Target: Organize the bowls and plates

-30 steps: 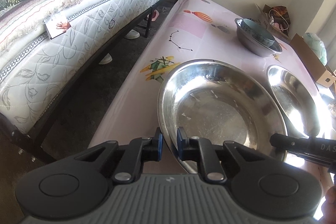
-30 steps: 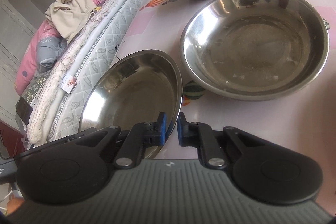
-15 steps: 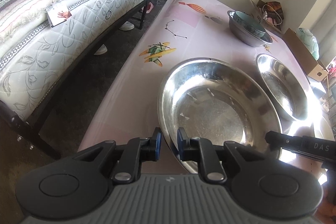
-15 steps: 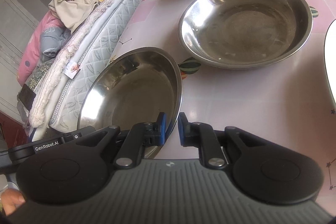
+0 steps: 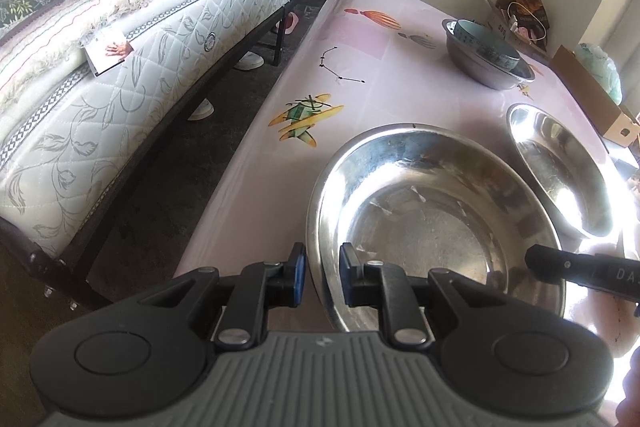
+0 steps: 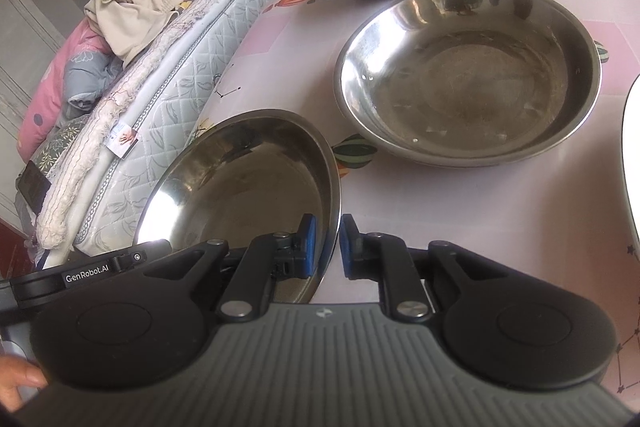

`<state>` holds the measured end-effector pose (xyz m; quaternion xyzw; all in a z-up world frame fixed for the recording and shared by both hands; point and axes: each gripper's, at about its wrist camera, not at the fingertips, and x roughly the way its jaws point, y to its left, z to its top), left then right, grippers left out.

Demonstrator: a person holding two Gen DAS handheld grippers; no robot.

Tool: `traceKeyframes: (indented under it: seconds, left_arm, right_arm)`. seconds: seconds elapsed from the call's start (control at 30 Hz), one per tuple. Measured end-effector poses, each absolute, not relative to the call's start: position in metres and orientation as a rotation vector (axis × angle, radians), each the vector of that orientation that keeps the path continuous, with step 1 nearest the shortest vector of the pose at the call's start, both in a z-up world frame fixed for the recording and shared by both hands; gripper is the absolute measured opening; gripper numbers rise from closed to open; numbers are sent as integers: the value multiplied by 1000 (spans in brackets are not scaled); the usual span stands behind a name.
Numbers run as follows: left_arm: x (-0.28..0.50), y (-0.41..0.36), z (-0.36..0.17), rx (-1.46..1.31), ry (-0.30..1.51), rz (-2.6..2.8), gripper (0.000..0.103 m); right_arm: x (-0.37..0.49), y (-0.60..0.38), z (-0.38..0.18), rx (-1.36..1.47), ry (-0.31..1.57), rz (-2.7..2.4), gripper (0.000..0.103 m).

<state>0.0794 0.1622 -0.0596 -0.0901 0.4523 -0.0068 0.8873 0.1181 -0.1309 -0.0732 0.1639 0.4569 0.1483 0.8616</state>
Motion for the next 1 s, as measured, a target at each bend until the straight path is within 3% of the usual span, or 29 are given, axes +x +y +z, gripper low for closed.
traceKeyframes:
  seconds: [1.0]
  left_arm:
    - [86, 128, -58, 5, 934, 9, 19]
  right_arm:
    - [116, -137, -76, 359, 954, 291, 13]
